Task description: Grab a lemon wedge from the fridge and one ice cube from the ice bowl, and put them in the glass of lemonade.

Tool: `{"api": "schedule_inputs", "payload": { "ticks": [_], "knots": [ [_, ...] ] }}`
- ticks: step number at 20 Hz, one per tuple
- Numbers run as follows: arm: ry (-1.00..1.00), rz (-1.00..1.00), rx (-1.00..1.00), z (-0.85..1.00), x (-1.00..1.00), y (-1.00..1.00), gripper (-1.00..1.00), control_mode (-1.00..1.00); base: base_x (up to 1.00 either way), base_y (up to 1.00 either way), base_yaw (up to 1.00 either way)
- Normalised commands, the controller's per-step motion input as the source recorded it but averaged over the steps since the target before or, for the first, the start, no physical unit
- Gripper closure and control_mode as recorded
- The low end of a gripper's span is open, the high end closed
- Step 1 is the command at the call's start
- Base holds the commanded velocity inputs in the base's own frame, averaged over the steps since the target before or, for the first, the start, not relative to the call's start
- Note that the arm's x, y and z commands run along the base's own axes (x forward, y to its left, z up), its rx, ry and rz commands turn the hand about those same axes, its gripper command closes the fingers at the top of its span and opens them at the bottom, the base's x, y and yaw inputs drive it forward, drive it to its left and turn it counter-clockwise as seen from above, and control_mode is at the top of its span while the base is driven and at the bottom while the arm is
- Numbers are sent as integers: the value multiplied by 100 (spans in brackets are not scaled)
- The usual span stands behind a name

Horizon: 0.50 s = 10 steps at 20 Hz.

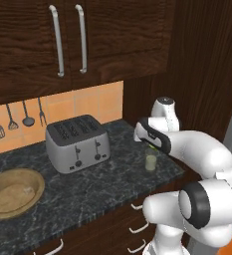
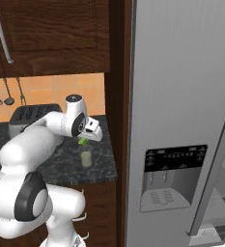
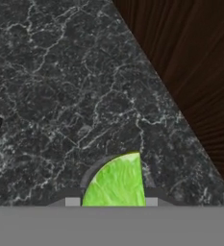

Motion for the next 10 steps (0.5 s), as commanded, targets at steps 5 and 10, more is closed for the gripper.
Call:
{"api": "schedule_inputs", "payload": {
  "ticks": [5, 10],
  "knots": [
    [0, 0, 0, 0, 2, 0, 100, -100, 0, 0, 0],
    [-1, -3, -1, 0, 3, 14, 100, -100, 0, 0, 0]
  ]
}}
